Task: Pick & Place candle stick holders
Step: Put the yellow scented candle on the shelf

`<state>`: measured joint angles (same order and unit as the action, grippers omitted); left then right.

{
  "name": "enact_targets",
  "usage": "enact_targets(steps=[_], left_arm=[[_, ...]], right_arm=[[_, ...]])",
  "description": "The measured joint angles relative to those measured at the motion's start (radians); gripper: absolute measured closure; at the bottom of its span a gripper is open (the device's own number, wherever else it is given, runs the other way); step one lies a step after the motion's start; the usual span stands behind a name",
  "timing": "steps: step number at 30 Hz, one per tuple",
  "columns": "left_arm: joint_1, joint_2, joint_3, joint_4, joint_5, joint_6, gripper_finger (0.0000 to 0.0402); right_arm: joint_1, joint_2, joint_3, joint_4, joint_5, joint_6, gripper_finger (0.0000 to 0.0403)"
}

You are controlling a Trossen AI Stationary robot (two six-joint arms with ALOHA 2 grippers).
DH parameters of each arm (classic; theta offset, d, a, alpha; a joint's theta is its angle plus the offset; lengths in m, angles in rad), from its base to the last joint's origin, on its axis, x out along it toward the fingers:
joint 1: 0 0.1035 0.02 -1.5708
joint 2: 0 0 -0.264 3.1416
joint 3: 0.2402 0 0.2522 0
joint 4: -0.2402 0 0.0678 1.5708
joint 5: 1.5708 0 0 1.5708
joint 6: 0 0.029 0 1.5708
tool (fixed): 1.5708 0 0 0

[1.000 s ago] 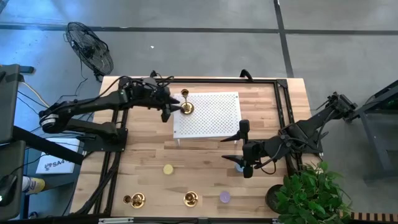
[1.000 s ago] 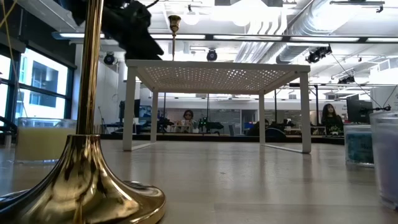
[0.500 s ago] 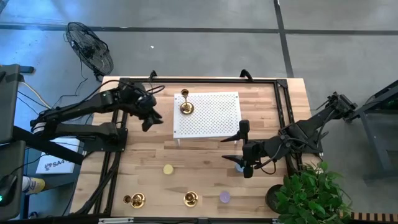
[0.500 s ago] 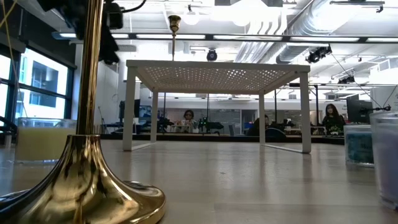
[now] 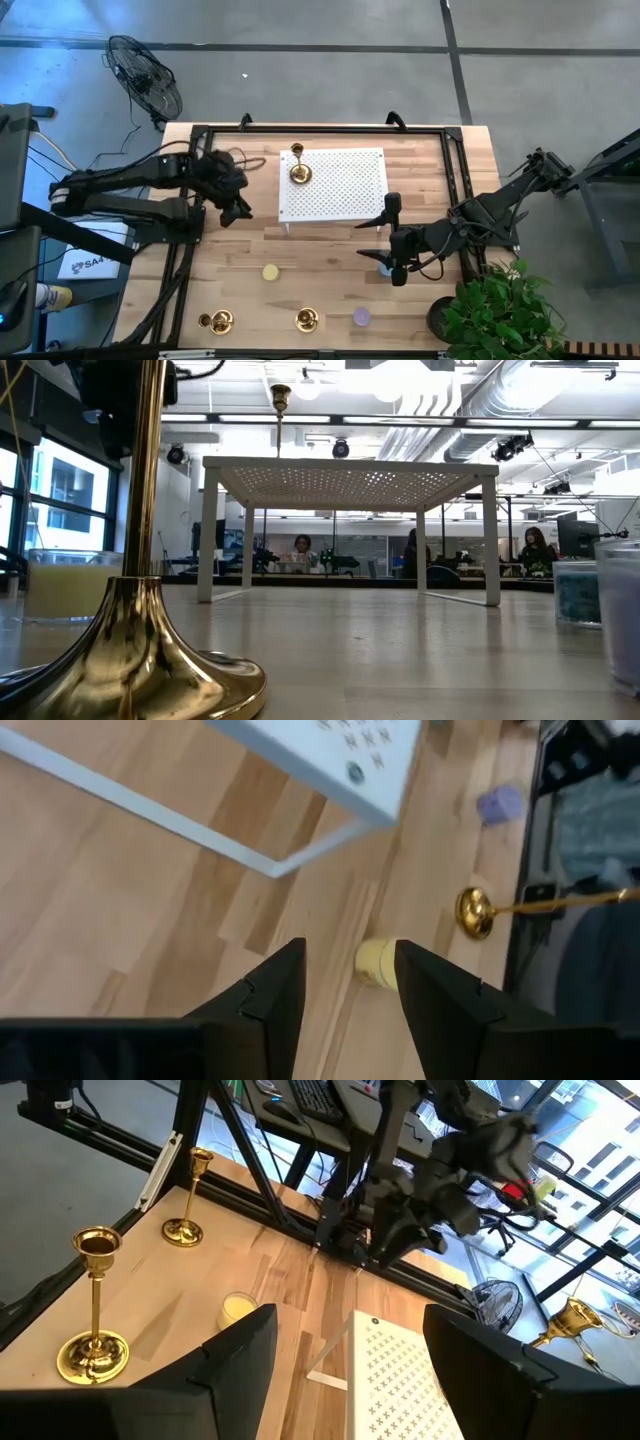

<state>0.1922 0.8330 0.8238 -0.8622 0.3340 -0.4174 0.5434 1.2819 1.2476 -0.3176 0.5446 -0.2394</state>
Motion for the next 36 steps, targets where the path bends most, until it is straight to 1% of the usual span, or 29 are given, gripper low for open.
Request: enact_targets(steps=[9,12,16,20,22,25,32,36], left_arm=[[-0.351,0.008,0.000,0.012,-0.274,-0.224,0.0250],[-0.455,0.027,0.000,0.058,-0.370,-0.292,0.0250],[-0.551,0.074,0.000,0.138,-0.416,-0.384,0.0250],[-0.606,0.135,0.000,0.165,-0.446,-0.413,0.0250],[-0.621,0.175,0.000,0.163,-0.470,-0.471,0.0250],[-0.632,0.236,0.000,0.165,-0.448,-0.521,0.0250],[-0.631,0.362,-0.001,0.165,-0.459,-0.522,0.0250],[-0.631,0.393,-0.001,0.167,-0.516,-0.485,0.0250]], right_arm=[[0.000,0.000,0.000,0.000,-0.005,0.007,0.0155],[0.000,0.000,0.000,0.000,-0.005,0.008,0.0155],[0.000,0.000,0.000,0.000,-0.005,0.008,0.0155],[0.000,0.000,0.000,0.000,-0.005,0.008,0.0155],[0.000,0.000,0.000,0.000,-0.005,0.008,0.0155],[0.000,0.000,0.000,-0.001,-0.006,0.009,0.0155],[0.000,0.000,0.000,-0.024,-0.008,0.032,0.0155],[0.000,0.000,0.000,-0.024,-0.007,0.038,0.0155]])
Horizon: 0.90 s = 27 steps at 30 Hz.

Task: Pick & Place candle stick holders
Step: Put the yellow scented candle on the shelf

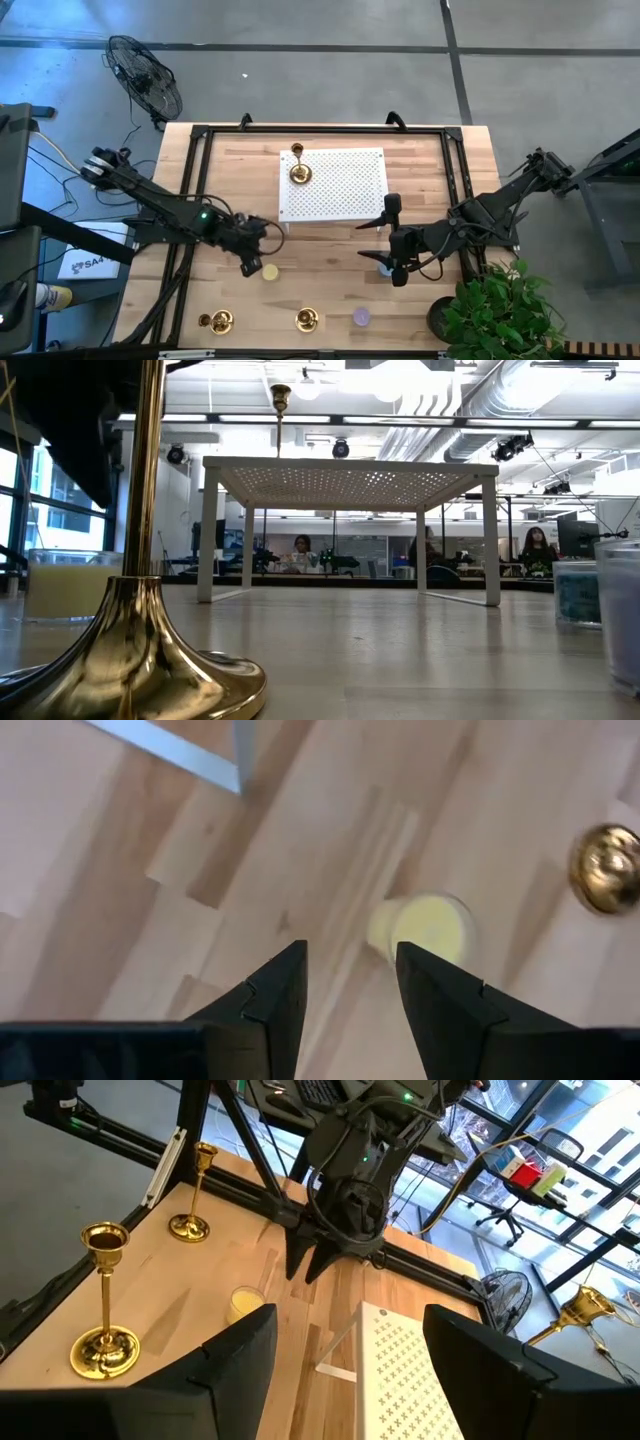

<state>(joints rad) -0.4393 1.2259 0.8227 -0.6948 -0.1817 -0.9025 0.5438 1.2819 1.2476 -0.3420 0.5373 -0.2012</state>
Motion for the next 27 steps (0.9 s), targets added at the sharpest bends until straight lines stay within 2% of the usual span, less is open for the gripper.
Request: enact_targets(steps=[6,27], left_arm=[[0.000,-0.001,0.000,0.004,-0.089,-0.019,0.0250],[0.000,-0.003,0.000,0.014,-0.156,-0.046,0.0249]], right_arm=[[0.000,0.000,0.000,-0.005,0.000,0.003,0.0155],[0.000,0.000,0.000,-0.013,-0.036,0.022,0.0155]])
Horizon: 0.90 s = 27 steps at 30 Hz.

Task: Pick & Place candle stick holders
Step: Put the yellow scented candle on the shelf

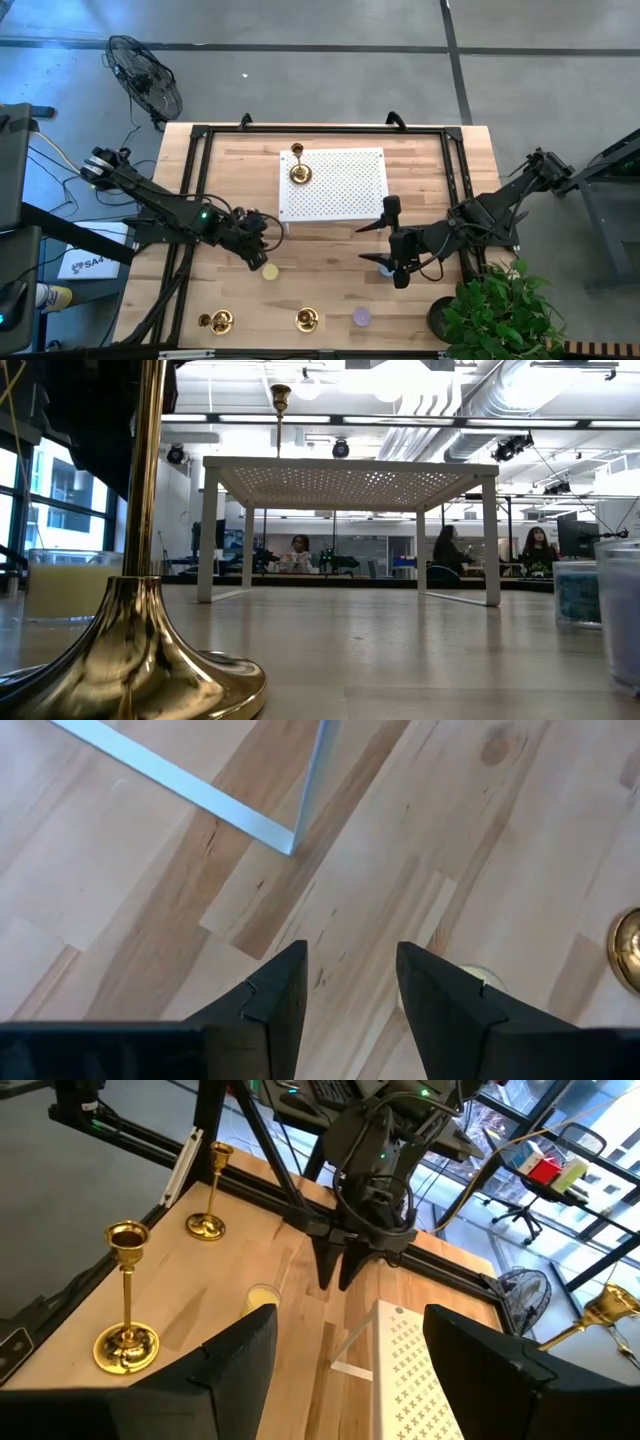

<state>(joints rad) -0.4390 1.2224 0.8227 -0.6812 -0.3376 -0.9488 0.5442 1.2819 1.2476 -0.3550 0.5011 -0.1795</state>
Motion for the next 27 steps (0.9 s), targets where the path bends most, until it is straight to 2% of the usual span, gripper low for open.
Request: enact_targets(steps=[6,10,15,27], left_arm=[[0.000,0.000,0.000,0.037,-0.025,-0.004,0.0249],[0.001,0.000,0.001,0.050,0.034,-0.003,0.0249],[0.001,0.001,0.001,0.042,-0.009,0.002,0.0249],[0.000,0.001,0.001,0.051,0.003,0.106,0.0250]], right_arm=[[-0.003,0.000,0.000,0.000,-0.024,0.034,0.0155],[-0.020,0.000,0.000,0.000,-0.062,0.115,0.0155],[-0.043,0.000,0.000,-0.014,-0.108,0.180,0.0155],[-0.098,0.000,0.000,-0.014,-0.187,0.130,0.0155]])
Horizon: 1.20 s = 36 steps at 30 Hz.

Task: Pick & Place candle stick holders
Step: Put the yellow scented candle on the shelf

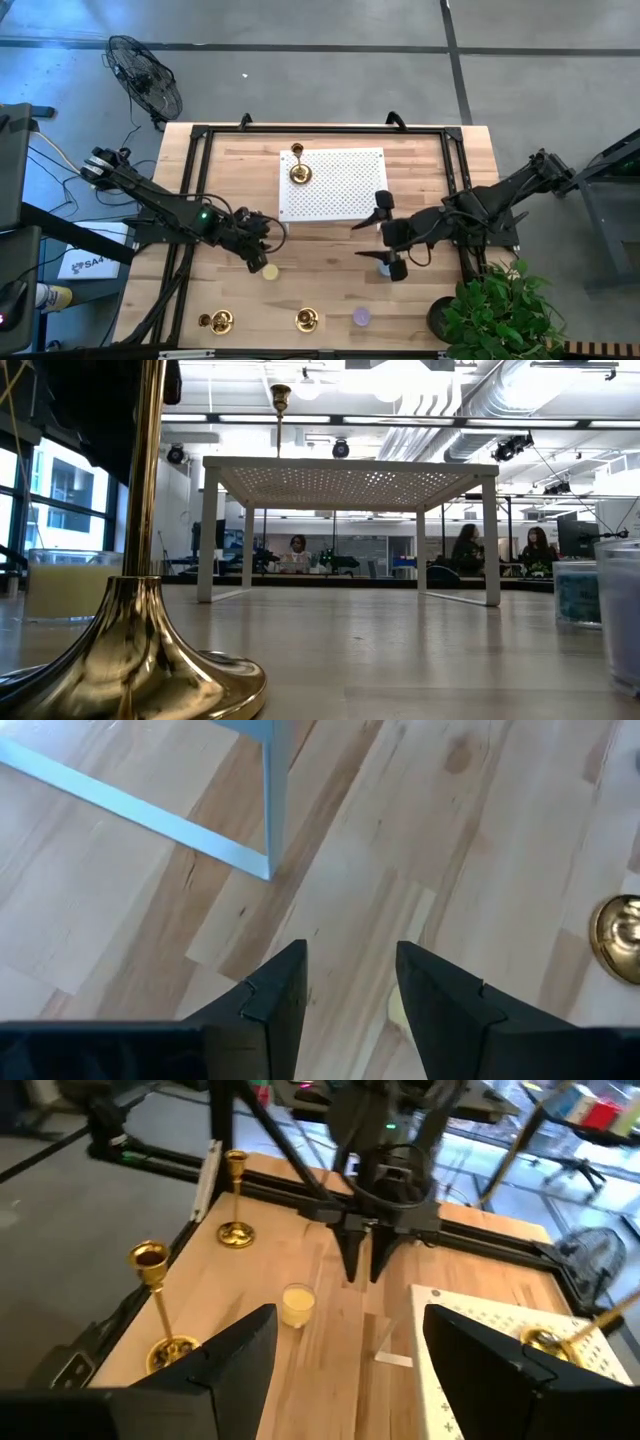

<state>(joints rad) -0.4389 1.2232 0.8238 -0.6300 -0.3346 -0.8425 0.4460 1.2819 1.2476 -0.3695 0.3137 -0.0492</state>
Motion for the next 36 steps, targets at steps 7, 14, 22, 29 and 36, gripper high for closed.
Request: enact_targets(steps=[7,14,22,29,36], left_arm=[[0.000,0.000,0.000,0.009,0.040,-0.010,0.0250],[0.000,0.000,0.000,0.000,0.074,-0.001,0.0250],[0.000,0.000,0.000,0.002,0.082,0.000,0.0250],[0.000,0.000,0.000,0.002,0.131,-0.002,0.0250],[0.000,0.000,0.000,0.003,0.204,-0.089,0.0250]], right_arm=[[-0.003,0.000,0.000,0.017,0.020,-0.008,0.0155],[-0.003,0.000,0.000,0.064,-0.028,0.011,0.0155],[-0.003,0.000,0.000,0.097,-0.102,-0.094,0.0155],[-0.009,0.000,0.000,0.112,-0.135,-0.116,0.0155],[-0.014,0.000,0.000,0.082,-0.114,-0.112,0.0155]])
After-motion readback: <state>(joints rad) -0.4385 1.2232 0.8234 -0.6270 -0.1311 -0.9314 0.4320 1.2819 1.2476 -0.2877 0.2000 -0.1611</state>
